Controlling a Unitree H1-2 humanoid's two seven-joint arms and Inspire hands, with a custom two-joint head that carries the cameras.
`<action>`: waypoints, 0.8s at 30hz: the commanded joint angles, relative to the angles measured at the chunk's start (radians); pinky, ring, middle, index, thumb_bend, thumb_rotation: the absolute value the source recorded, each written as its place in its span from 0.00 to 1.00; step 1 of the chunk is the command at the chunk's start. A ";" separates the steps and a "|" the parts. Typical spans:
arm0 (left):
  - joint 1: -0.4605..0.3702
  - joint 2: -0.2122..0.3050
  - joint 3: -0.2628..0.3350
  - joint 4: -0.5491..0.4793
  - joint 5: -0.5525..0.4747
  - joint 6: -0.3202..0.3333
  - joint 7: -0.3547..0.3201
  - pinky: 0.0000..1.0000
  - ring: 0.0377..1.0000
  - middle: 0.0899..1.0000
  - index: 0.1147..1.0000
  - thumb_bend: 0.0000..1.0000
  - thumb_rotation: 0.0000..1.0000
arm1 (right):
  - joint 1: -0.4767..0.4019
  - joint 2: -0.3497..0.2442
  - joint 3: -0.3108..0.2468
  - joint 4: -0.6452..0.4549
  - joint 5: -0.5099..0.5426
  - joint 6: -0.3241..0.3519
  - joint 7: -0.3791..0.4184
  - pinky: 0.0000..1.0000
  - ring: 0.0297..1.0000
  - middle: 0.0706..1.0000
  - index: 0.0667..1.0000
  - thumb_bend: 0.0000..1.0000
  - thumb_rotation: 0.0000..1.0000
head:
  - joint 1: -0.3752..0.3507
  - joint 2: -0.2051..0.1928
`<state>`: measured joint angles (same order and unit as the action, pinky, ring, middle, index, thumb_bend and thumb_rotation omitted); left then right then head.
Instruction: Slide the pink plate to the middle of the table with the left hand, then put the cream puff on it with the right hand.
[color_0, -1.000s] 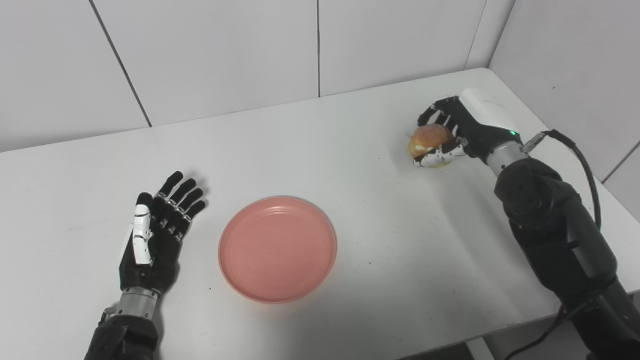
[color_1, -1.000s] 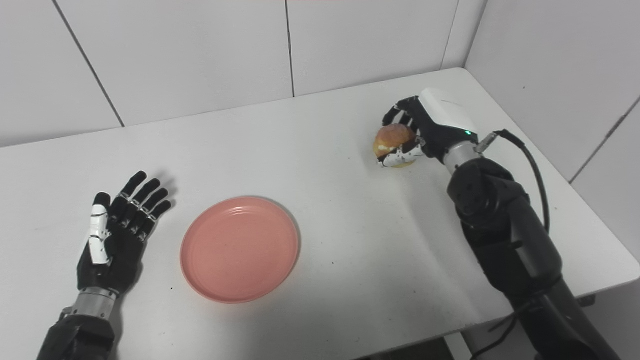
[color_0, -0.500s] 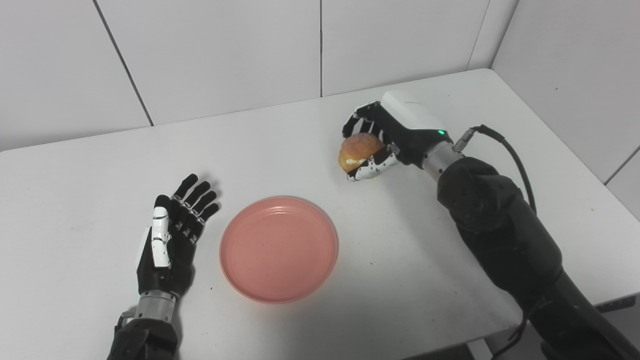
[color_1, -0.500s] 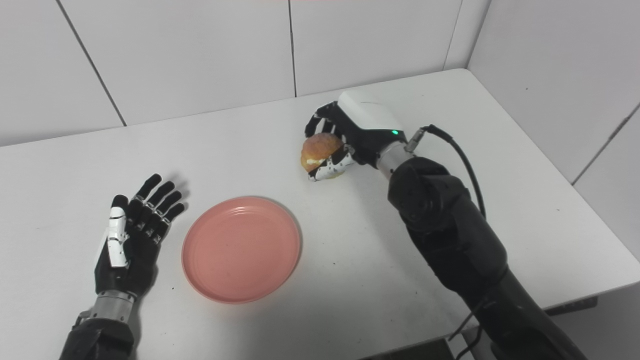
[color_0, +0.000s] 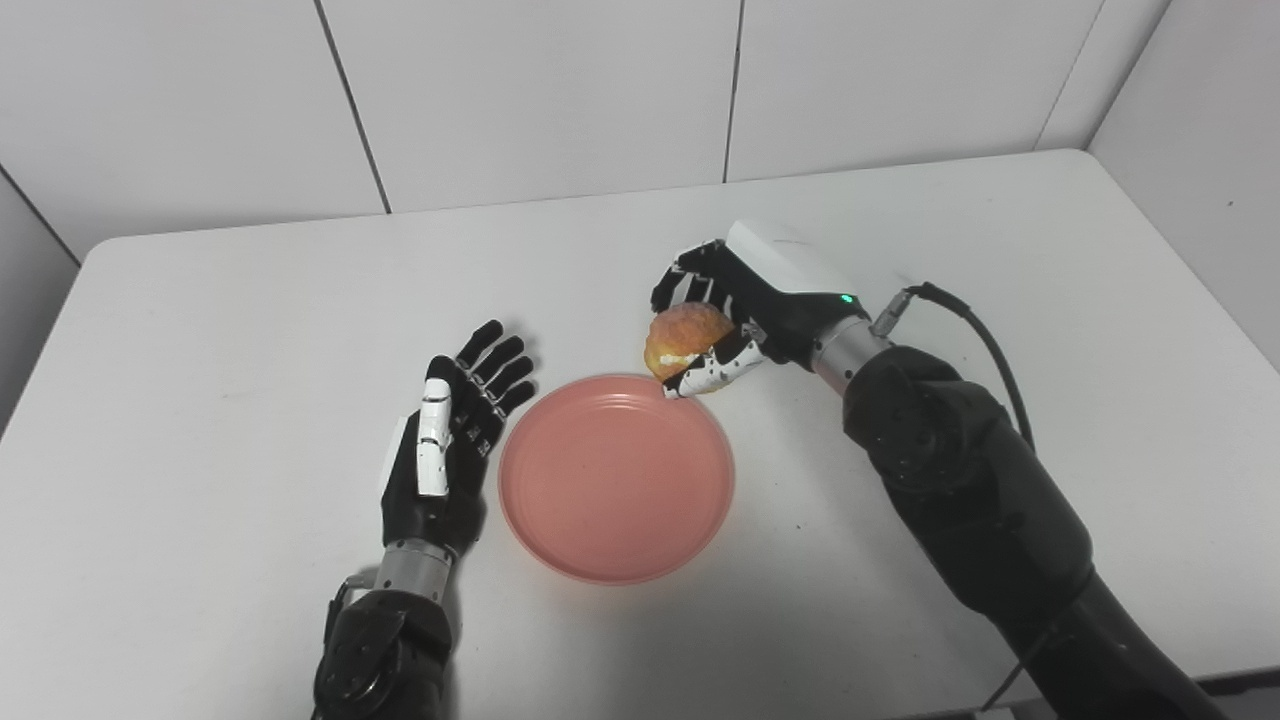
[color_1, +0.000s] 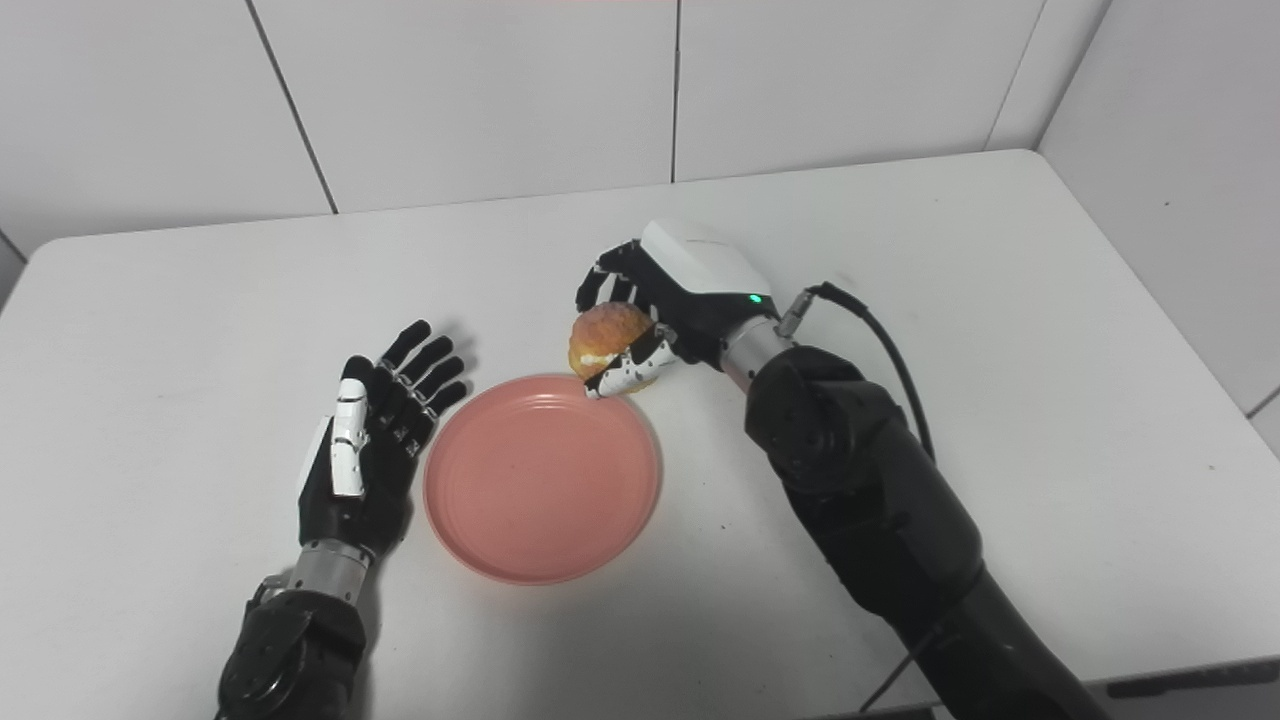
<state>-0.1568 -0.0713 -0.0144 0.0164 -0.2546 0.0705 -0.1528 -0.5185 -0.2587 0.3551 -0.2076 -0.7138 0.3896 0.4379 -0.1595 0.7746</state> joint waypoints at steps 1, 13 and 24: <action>0.004 -0.010 -0.008 -0.017 0.009 0.013 0.010 0.85 0.84 0.83 0.80 0.45 1.00 | -0.039 0.019 0.007 -0.007 0.003 -0.053 -0.037 0.30 0.35 0.38 0.50 0.52 0.00 | 0.017 0.002; -0.001 -0.019 -0.025 -0.021 0.042 0.012 0.031 0.87 0.84 0.83 0.80 0.46 1.00 | -0.025 0.060 0.079 0.050 -0.011 -0.092 -0.056 0.25 0.31 0.37 0.50 0.52 0.00 | 0.068 0.016; -0.007 -0.028 -0.032 -0.028 0.070 0.014 0.052 0.86 0.85 0.82 0.80 0.46 1.00 | -0.010 0.071 0.121 0.072 -0.009 -0.101 -0.055 0.26 0.31 0.36 0.50 0.52 0.00 | 0.085 0.032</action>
<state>-0.1569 -0.0861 -0.0415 0.0100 -0.1917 0.0716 -0.1127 -0.5112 -0.1966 0.4771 -0.1193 -0.7207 0.3390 0.4038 -0.0752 0.8068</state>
